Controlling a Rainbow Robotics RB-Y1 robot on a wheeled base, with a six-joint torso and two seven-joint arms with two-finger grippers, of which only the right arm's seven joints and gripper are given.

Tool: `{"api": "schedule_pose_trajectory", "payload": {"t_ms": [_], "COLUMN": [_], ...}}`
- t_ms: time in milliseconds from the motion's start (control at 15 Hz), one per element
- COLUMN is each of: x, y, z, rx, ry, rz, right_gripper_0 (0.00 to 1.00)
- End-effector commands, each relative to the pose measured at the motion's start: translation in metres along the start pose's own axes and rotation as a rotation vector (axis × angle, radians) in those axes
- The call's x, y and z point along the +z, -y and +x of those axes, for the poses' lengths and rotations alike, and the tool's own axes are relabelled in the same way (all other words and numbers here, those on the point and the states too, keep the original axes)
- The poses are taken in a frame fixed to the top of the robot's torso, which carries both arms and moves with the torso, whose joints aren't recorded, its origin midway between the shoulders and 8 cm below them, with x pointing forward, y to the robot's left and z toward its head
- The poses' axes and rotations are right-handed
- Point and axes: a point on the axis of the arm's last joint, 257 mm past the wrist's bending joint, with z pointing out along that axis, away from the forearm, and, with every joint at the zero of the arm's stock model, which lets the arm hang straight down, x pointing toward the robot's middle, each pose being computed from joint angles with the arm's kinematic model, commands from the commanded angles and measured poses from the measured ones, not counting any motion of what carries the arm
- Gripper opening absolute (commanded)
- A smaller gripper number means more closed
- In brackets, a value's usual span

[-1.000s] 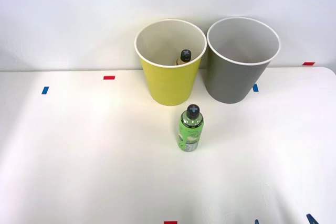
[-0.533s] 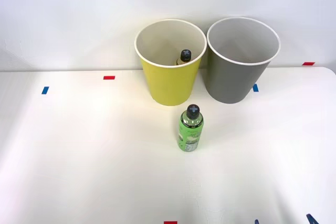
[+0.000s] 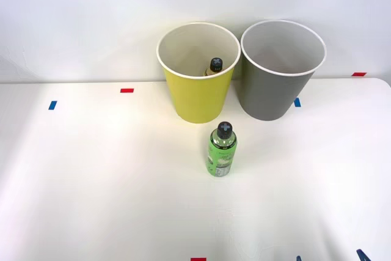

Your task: Put cans in the gray bin, plastic bottles in the light green bin

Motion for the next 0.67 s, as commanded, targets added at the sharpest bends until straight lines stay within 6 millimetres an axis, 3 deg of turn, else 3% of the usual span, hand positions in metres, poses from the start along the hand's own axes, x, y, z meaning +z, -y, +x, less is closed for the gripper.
{"api": "schedule_pose_trajectory", "payload": {"t_ms": [67, 667], "x": [0.0000, 0.0000], "y": [0.0000, 0.0000], "z": [0.0000, 0.0000], "rx": [0.000, 0.000], "ry": [0.000, 0.000], "rz": [0.000, 0.000], "right_gripper_0": [1.00, 1.00]}}
